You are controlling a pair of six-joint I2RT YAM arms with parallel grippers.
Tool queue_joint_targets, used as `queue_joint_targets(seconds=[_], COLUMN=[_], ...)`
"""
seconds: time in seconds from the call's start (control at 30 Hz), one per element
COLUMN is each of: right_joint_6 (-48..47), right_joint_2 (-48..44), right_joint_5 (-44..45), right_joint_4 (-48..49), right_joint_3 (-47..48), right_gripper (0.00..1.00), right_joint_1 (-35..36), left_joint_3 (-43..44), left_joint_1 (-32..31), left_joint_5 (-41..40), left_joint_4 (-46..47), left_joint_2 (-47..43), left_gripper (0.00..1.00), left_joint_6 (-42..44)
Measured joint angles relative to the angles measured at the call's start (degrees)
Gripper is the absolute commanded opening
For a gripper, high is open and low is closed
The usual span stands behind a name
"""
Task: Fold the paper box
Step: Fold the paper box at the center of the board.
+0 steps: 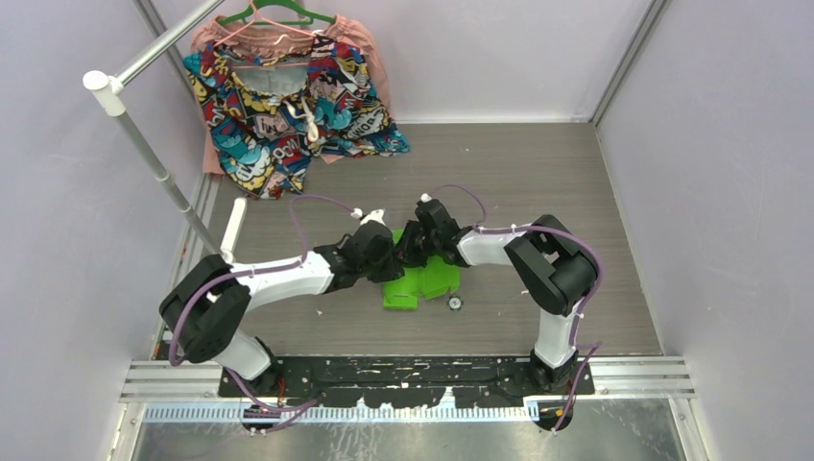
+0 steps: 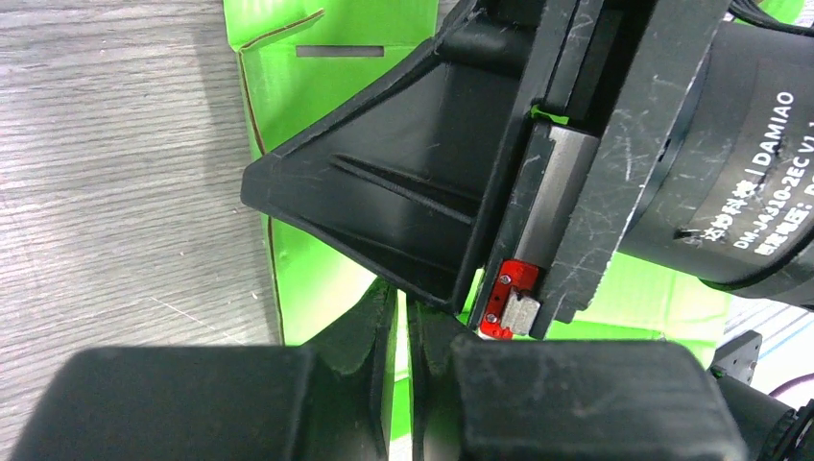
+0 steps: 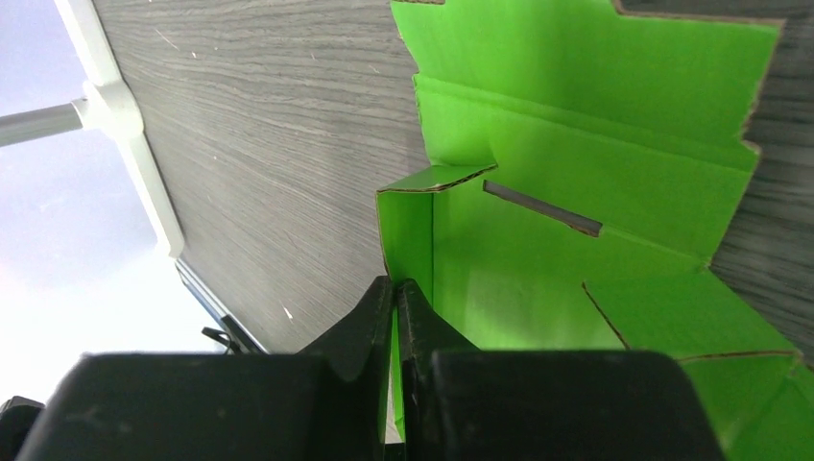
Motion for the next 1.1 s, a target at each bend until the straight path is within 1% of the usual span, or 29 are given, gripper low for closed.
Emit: queue_joint_targets(seconds=[0.1,0.17,0.23,0.37,0.4,0.47,0.67,0.87,1.0,1.1], right_joint_6=[-1.0,-1.9,-3.0,-4.9,-5.2,-6.0,-7.6,-9.7,-13.8,-17.8], right_joint_2=[0.0,-0.2,-0.6,-1.6,-1.8,-2.4,-4.3,-9.0,-13.9,-18.5], right_joint_5=[0.0,0.2,0.5,1.0,1.1,1.3,1.4,2.6,7.7,14.0], right_joint_4=[-2.3,-4.3,-6.8,-11.5,-12.6,-14.2,-18.1,-22.6,-27.8,-31.8], right_joint_3=[1.1,1.9,2.5,3.4,3.6,3.9,5.7,7.4,9.1,9.1], right_gripper=[0.16,0.18,0.2,0.31,0.32,0.38,0.45,0.46,0.46,0.44], right_joint_1=[0.1,0.3,0.4,0.5,0.5,0.5,0.5,0.9,4.5,9.6], left_joint_3=[0.0,0.0,-0.1,-0.1,0.1,0.7,0.5,-1.0,-1.1,-1.2], left_joint_1=[0.0,0.0,0.0,0.0,0.1,0.2,0.9,1.4,1.8,2.2], left_joint_5=[-0.2,-0.5,-1.2,-3.5,-3.9,-5.0,-6.3,-6.7,-6.7,-6.6], left_joint_4=[-0.7,-2.1,-3.7,-6.6,-7.4,-9.5,-13.1,-13.9,-14.1,-14.3], left_joint_2=[-0.6,-2.6,-6.3,-16.9,-18.6,-21.2,-22.0,-21.6,-20.1,-18.9], left_gripper=[0.1,0.1,0.11,0.11,0.11,0.11,0.11,0.11,0.11,0.11], left_joint_6=[0.1,0.2,0.3,1.4,1.7,2.2,3.1,3.1,3.4,3.6])
